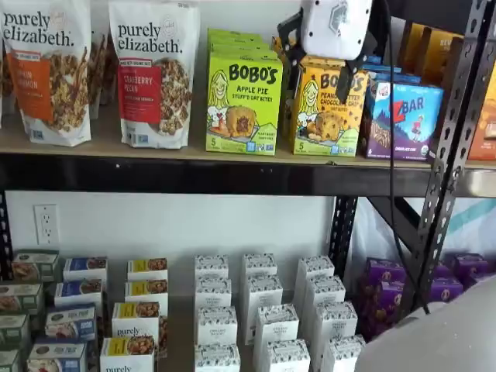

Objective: Pick the green box on the top shelf, the fourth from the left

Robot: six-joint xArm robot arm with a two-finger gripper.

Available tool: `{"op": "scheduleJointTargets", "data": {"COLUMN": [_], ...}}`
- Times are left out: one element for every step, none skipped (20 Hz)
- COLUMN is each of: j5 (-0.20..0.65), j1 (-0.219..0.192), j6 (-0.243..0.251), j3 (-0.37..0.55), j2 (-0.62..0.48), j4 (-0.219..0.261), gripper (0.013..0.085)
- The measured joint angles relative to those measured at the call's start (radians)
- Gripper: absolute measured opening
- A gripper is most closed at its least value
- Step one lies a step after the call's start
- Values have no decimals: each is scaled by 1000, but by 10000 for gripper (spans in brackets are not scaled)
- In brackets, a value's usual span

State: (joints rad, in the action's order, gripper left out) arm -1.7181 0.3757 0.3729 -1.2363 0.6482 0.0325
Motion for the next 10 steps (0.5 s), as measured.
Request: {"op": "scheduleJointTargets", "data": {"j5": [9, 24, 44, 55, 51, 49, 52, 60, 70, 80], "j1": [13, 24, 30, 37, 45, 50, 52, 51, 49, 47], "j6": [11, 20, 26, 32, 38, 43, 46, 46, 45, 44], "j3": [-2, -2, 1, 0, -12, -20, -26, -28, -29, -32], "j2": [-6, -8, -9, -13, -26, -36, -44, -49, -53, -59], "j4": [18, 31, 40, 48, 59, 65, 65, 58, 52, 46], "gripper": [850, 850, 850, 850, 850, 850, 850, 850, 850, 850]}}
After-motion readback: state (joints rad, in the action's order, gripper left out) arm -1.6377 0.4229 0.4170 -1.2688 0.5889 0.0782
